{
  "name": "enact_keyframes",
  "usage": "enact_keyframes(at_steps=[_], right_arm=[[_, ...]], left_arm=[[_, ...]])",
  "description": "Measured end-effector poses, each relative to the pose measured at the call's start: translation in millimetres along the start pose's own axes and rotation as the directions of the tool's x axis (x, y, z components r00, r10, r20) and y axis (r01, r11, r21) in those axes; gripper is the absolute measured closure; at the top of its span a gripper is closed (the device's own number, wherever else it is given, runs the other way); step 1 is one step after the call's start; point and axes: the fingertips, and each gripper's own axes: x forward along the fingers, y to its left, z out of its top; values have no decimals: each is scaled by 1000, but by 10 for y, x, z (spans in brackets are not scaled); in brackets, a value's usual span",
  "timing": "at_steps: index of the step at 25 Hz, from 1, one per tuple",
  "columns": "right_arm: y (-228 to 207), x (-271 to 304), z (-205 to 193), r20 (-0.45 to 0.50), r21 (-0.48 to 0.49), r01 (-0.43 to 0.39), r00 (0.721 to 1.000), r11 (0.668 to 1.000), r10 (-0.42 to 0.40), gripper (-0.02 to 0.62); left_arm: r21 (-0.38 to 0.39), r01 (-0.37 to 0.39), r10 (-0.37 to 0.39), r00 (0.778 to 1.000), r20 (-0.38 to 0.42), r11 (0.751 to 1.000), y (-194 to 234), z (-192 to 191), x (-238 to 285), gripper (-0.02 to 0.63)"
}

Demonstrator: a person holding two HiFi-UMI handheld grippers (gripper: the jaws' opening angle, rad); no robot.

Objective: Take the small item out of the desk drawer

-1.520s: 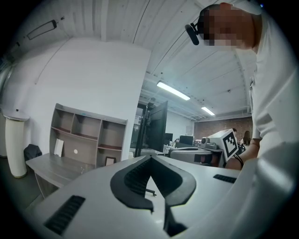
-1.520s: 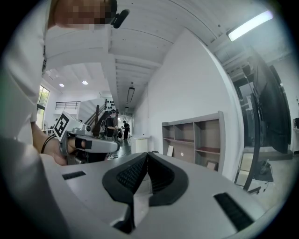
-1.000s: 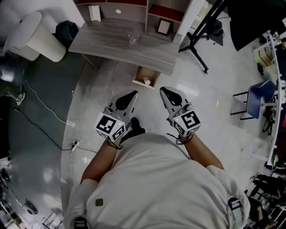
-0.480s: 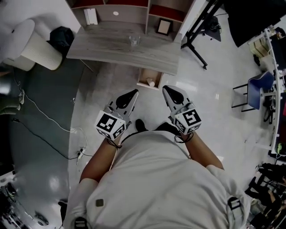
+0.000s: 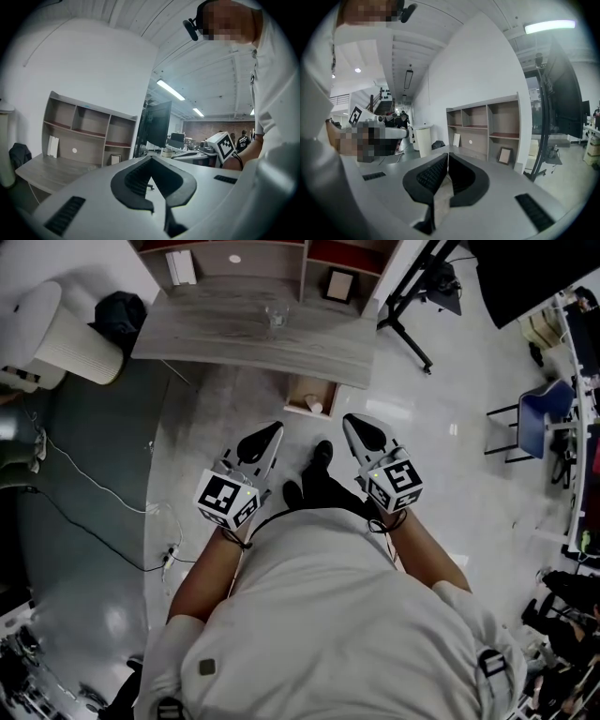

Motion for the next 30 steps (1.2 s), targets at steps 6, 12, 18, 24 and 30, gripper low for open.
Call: enact_keyframes(at_steps=[6, 12, 18, 24, 30], right_arm=[[-134, 252, -195, -45, 50, -17, 999, 999, 20, 571], [-387, 593, -496, -119, 99, -21, 992, 995, 33, 571], [-675, 968, -1151, -244, 115, -15, 969, 993, 43, 569], [-911, 1268, -1736, -350, 195, 6, 935, 981, 64, 568], [-1078, 1544, -2226, -424, 265, 40, 902, 964, 79, 522]], left_arm=[[-12, -7, 6, 1000, -27, 1000, 125, -85, 131, 591], [-33, -9, 7, 998, -69, 999, 303, -246, 425, 591], [-77, -19, 9, 992, -129, 997, 511, -570, 759, 591], [-108, -22, -1, 979, -205, 994, 716, -948, 1101, 591], [-140, -15, -26, 957, -290, 990, 881, -1451, 1444, 591]])
